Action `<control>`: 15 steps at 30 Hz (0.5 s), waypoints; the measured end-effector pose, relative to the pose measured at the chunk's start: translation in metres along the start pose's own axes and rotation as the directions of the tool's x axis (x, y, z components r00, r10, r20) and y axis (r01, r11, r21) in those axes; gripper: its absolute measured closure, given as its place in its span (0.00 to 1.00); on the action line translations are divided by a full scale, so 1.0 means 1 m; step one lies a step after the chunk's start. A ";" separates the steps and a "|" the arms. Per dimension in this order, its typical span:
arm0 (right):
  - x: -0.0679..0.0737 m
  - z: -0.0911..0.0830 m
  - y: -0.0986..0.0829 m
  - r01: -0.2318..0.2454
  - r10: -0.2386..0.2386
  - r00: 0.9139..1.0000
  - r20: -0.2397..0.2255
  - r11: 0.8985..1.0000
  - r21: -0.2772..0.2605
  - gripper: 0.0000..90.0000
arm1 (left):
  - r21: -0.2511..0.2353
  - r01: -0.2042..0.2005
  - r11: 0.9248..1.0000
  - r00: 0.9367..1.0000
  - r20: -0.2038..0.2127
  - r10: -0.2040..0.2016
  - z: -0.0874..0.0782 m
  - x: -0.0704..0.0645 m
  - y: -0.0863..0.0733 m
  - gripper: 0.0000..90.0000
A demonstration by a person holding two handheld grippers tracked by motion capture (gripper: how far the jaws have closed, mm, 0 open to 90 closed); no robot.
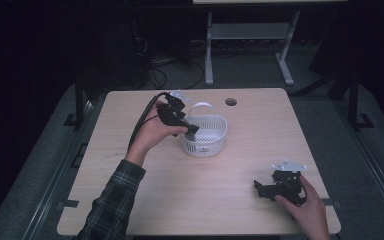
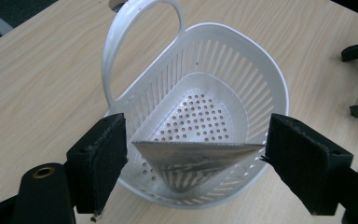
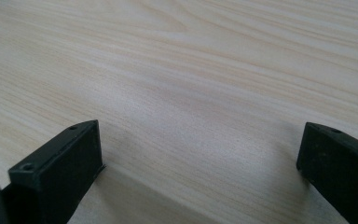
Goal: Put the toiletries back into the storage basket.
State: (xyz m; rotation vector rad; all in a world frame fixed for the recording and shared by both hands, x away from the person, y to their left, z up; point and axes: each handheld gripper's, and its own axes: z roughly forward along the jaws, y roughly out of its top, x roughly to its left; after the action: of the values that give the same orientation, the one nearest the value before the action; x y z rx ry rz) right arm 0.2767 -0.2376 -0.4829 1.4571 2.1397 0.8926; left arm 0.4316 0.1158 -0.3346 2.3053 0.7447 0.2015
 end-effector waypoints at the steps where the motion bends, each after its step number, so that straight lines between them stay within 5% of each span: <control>1: 0.000 0.000 0.000 0.001 -0.001 1.000 0.000 1.000 -0.001 0.00 | -0.003 0.001 1.000 1.000 0.001 -0.001 -0.002 0.000 -0.001 0.22; 15: 0.000 0.000 0.000 0.000 0.000 1.000 0.001 1.000 0.000 0.00 | -0.017 0.002 1.000 1.000 -0.008 -0.002 -0.027 0.001 -0.018 0.21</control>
State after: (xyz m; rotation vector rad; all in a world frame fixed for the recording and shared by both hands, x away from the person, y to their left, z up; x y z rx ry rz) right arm 0.2767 -0.2377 -0.4829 1.4566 2.1395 0.8916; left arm 0.4151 0.1424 -0.3259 2.2891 0.7471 0.2153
